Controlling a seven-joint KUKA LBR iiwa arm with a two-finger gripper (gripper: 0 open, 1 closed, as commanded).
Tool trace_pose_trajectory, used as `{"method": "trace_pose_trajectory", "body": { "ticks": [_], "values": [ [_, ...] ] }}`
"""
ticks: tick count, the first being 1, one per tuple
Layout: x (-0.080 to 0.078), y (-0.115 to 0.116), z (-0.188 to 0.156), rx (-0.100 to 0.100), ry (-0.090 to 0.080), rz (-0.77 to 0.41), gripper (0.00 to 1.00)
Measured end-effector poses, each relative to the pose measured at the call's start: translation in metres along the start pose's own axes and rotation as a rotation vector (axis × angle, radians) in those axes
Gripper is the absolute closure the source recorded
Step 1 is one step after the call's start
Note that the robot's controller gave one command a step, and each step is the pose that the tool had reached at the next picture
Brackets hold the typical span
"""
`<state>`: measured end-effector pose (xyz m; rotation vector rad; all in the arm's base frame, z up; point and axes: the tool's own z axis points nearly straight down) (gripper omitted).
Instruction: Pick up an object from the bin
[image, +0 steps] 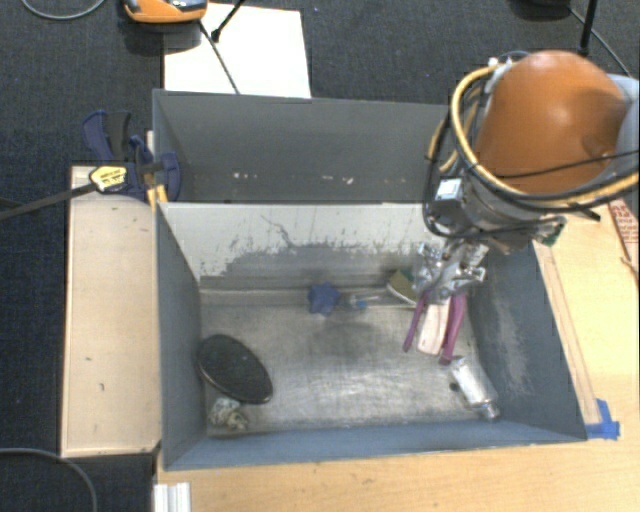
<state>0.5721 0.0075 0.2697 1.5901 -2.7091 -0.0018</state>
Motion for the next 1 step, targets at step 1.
{"method": "trace_pose_trajectory", "body": {
  "ticks": [1],
  "values": [
    [-0.0015, -0.0063, 0.0085, -0.002, 0.000, -0.010, 1.00]
  ]
}}
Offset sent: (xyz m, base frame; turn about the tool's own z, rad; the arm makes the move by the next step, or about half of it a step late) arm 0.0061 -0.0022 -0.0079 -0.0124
